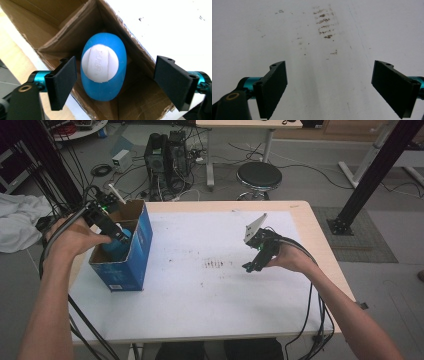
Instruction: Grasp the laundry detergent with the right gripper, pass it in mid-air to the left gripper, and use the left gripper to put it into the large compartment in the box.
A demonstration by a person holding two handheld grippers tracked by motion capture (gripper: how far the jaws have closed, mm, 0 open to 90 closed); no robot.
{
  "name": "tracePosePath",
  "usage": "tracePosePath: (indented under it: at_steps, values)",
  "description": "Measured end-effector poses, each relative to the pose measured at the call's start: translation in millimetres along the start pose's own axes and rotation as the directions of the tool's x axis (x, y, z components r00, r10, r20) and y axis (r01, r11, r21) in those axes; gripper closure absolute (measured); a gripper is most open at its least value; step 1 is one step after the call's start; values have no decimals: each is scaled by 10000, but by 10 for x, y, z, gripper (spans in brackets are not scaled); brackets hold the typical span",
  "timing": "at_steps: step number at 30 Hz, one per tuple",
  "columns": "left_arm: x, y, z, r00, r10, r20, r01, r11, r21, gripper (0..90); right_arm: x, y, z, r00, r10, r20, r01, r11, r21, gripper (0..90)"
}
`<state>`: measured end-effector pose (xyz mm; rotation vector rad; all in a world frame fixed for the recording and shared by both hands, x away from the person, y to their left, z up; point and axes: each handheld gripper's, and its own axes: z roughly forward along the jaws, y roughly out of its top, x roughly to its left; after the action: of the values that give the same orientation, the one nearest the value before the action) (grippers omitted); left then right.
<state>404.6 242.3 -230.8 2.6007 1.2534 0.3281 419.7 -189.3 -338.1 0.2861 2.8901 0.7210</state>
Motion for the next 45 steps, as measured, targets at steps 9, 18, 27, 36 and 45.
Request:
tracePosePath:
  at_steps: [9,18,27,36,45]
  values:
    - [-154,171,-129,9993,383,10,-382,9983,-431,164,12,-7,-16,9999,121,-4,-121,9999,22,125]
    - [-470,503,-181,9903,1370,223,-1349,9876,-804,128,9,-14,-23,9999,125,38,-125,9999,41,124]
    - [-922,905,-63,9442,3262,457,-3209,9423,-952,66,11,-20,-34,9998,195,61,-195,9997,109,125]
    - [-1275,1154,262,8876,4457,1159,-4423,8952,-548,60,-11,-48,-76,9994,282,219,-286,9994,202,125]
    - [-1483,1181,697,8558,4904,1643,-4893,8707,-499,61,-26,-74,-169,9983,333,470,-347,9990,297,124]
